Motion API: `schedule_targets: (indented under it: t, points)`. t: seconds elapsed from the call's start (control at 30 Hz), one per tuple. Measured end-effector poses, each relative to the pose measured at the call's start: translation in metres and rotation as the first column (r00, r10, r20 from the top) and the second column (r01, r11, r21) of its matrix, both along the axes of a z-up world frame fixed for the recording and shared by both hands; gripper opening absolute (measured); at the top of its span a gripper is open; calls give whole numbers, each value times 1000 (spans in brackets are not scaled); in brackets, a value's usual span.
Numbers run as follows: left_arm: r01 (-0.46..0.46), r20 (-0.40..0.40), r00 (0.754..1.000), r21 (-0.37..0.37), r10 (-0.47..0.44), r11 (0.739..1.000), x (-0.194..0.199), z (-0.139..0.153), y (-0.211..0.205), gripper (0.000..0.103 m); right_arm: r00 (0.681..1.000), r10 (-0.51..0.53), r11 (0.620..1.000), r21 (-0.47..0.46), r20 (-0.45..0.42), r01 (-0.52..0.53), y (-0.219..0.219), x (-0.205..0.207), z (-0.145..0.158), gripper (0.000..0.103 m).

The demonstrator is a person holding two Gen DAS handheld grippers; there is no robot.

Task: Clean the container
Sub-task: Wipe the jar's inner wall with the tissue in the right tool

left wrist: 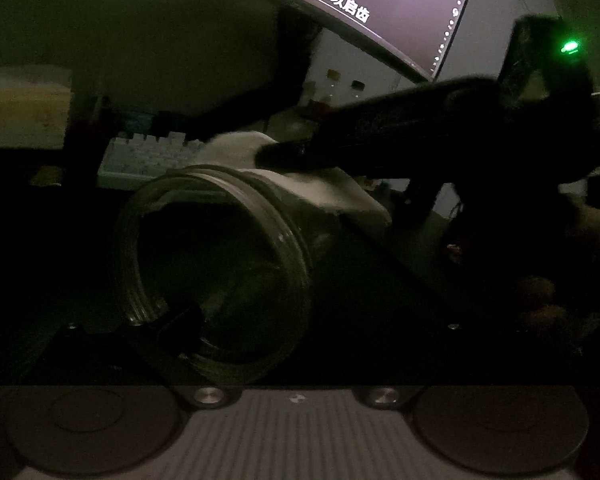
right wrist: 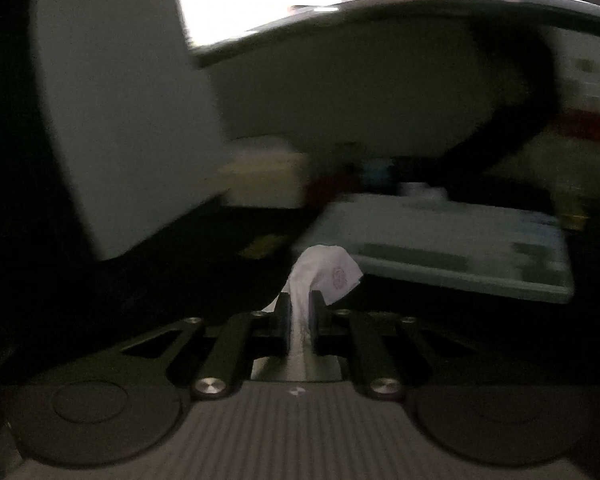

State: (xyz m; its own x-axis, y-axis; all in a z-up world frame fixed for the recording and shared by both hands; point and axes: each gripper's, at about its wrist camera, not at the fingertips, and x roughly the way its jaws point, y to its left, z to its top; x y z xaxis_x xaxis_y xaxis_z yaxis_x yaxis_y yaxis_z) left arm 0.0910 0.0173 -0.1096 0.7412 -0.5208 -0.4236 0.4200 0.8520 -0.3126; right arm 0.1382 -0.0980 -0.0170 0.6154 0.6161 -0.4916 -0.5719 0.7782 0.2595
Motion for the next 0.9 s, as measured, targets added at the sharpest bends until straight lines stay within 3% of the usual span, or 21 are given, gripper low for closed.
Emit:
schedule_targets:
  t: [0.13,0.3,0.47,0.57,0.73,0.8,0.9]
  points:
    - [-3,-4,1000,3,3,1000,0,2,2,103,999,40,999,-32,19,-39,7,-7,5,11]
    - [-5,-24,1000,-28,4,1000,5,3,10,103,998,-62,996,-65,-4,61,3,11,1,12]
    - [-28,-18,999,-7,28,1000,8,3,10,103,997,79,997,-19,21,-79,9,-10,2,12]
    - [-37,-16,999,-6,36,999,9,2,12,103,998,41,999,-32,40,-40,4,1,-3,12]
    - [-44,-22,999,-28,43,999,12,2,16,103,990,-144,986,-83,7,144,-10,35,-10,15]
    - [-44,-28,999,-43,43,998,13,3,18,103,993,-115,990,-82,16,116,-4,28,-9,15]
    - [-41,-27,999,-44,40,998,13,3,19,103,998,57,998,5,-1,-57,5,9,-4,15]
